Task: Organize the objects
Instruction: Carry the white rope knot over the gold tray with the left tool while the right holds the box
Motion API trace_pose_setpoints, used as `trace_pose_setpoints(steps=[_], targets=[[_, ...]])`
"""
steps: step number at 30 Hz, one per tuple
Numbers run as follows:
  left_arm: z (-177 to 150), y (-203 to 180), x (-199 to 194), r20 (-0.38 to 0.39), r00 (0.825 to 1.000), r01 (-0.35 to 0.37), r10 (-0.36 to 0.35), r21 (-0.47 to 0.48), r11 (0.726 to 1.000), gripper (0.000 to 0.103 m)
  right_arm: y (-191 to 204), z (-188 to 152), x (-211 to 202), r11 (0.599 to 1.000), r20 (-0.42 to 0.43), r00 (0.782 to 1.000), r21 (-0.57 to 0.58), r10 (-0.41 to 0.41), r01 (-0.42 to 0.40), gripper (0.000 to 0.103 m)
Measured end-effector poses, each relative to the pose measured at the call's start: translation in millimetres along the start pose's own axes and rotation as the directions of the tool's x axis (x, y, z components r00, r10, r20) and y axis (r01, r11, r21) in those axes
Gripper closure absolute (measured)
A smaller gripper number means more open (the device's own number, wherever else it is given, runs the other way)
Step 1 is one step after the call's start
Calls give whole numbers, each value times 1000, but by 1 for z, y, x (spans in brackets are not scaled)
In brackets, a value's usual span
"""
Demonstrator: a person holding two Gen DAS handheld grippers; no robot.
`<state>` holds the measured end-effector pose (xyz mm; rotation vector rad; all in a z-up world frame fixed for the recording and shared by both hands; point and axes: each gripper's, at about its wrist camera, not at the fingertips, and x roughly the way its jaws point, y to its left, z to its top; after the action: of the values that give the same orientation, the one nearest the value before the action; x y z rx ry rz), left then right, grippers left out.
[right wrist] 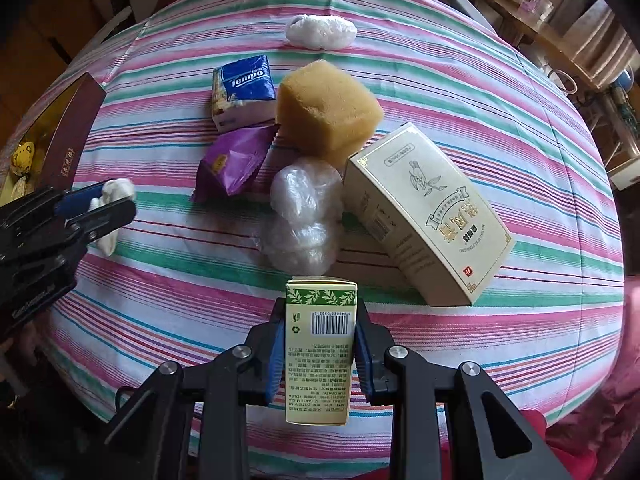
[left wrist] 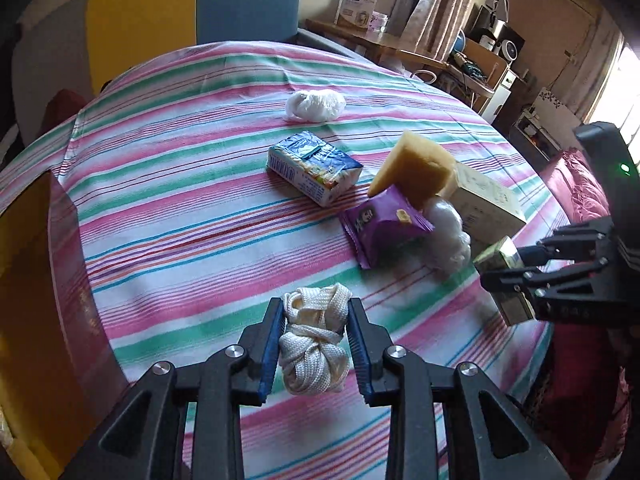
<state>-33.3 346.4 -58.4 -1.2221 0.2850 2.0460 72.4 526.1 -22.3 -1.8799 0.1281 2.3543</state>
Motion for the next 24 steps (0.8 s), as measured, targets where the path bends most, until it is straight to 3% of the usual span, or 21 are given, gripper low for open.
trace_pose_setpoints(steps=[9,14,17,24], targets=[[-29,39,-77,86,996,20,-15,-52,998,72,4,-4,-8,998,12,998,18,-61,61,73],[-26,103,-112,121,990,-51,68,-136,989,72,7,-6,-13,997,31,996,29,-79,78,73],[-24,156,-121,109,981,-132,158,-217,967,72,9,-11,-18,996,41,995,42,-86,85,73],[-21,265,-105,27,959,-251,282,-378,891,72,6,-7,-16,994,39,995,59,-94,92,73]])
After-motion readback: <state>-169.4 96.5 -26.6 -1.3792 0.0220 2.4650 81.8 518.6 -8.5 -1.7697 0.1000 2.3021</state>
